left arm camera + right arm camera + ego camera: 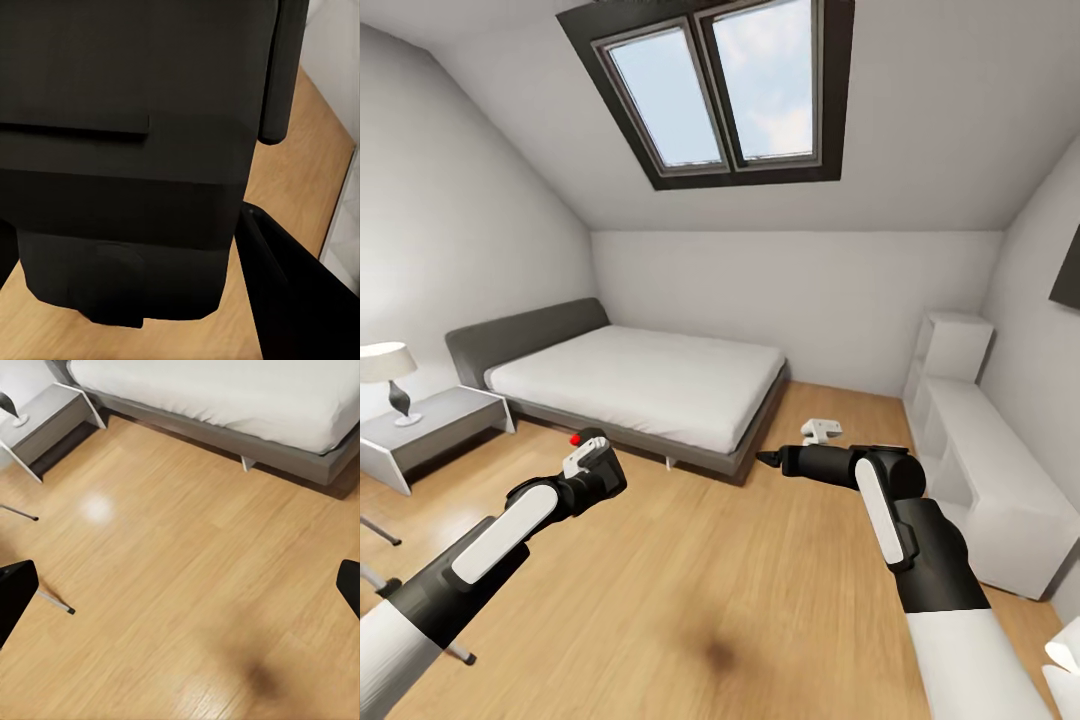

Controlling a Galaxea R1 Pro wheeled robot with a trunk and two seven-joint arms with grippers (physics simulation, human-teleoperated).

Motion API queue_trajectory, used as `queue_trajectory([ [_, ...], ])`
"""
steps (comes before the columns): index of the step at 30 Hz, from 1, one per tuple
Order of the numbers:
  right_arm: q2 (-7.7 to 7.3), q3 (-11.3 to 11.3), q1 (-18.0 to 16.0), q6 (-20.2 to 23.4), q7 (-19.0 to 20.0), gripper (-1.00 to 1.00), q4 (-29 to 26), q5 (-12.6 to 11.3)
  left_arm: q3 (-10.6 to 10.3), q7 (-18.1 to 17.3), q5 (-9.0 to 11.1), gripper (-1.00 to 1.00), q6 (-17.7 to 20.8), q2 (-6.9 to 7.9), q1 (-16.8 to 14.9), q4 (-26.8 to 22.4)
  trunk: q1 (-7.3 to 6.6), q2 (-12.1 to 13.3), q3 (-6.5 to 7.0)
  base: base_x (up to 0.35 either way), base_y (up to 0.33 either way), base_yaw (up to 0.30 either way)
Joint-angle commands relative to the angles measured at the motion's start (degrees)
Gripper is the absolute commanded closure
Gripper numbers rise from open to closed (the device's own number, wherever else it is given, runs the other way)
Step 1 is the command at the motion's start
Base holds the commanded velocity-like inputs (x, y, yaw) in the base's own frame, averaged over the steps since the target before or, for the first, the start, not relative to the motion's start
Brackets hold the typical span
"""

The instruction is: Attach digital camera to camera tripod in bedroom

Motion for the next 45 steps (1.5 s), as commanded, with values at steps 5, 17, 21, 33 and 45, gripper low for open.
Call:
queue_trajectory([
  [5,0.0,-0.1,0.0,0.3,0.1,-1.0,0.2,-0.3,-0.1,0.2,0.1,1.0,0.2,0.05,-0.1,-0.1,-1.11,2.0,0.84,0.0,0.0,0.004],
  [17,-0.01,-0.2,0.0,0.3,0.2,-1.0,0.4,-0.8,-0.1,0.2,0.1,1.0,0.2,-0.04,-0.1,-0.1,-3.74,6.8,2.99,0.0,0.0,0.0],
  [21,-0.01,-0.2,0.0,0.3,0.2,-1.0,0.4,-0.8,-0.1,0.2,0.0,1.0,0.2,-0.04,-0.1,-0.1,-4.62,8.4,3.71,0.0,0.0,0.0],
  [33,-0.01,-0.1,0.0,0.3,0.2,-1.0,0.4,-0.8,-0.1,0.2,0.0,1.0,0.2,-0.08,-0.1,-0.1,-7.26,13.2,5.86,0.0,0.0,0.0],
  [45,-0.01,-0.1,0.0,0.3,0.2,-1.0,0.4,-0.7,-0.1,0.2,0.0,1.0,0.2,-0.04,-0.1,-0.1,-9.89,18.0,8.02,0.0,0.0,0.0],
])
